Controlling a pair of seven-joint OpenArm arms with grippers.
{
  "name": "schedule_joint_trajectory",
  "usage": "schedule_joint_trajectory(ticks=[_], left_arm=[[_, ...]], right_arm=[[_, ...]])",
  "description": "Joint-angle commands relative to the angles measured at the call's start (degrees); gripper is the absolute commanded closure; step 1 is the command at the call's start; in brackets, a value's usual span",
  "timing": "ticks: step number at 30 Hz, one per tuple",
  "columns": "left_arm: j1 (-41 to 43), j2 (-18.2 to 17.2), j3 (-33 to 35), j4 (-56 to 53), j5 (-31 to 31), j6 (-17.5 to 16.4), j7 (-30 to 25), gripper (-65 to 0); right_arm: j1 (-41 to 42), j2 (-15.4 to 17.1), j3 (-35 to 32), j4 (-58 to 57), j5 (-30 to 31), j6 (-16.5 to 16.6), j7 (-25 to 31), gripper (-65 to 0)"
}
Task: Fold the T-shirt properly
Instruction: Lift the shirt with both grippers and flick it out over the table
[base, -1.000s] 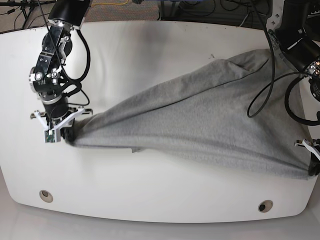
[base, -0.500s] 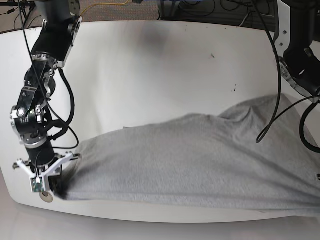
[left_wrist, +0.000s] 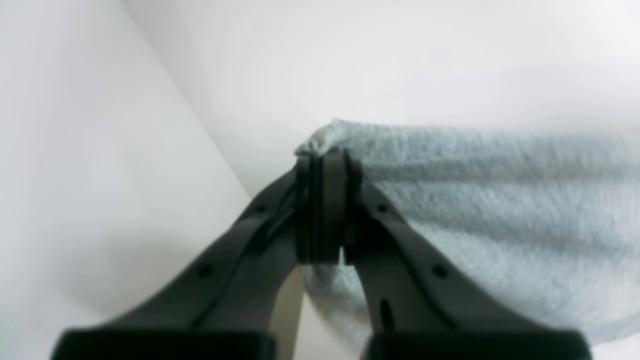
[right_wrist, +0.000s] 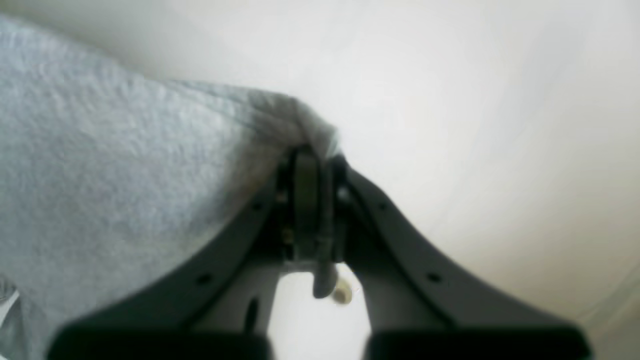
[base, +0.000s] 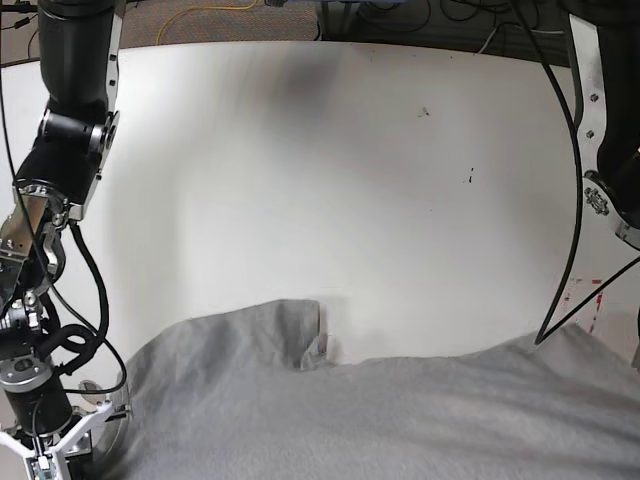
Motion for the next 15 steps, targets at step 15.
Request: schedule_joint_trajectory(ticks=[15], left_arm=[[8.45, -1.07, -2.36, 1.79, -0.38, 0.12, -0.65, 0.0]], right_arm=[[-10.09, 1.47, 2.27, 7.77, 0.25, -0.11, 1.18, -0.2]])
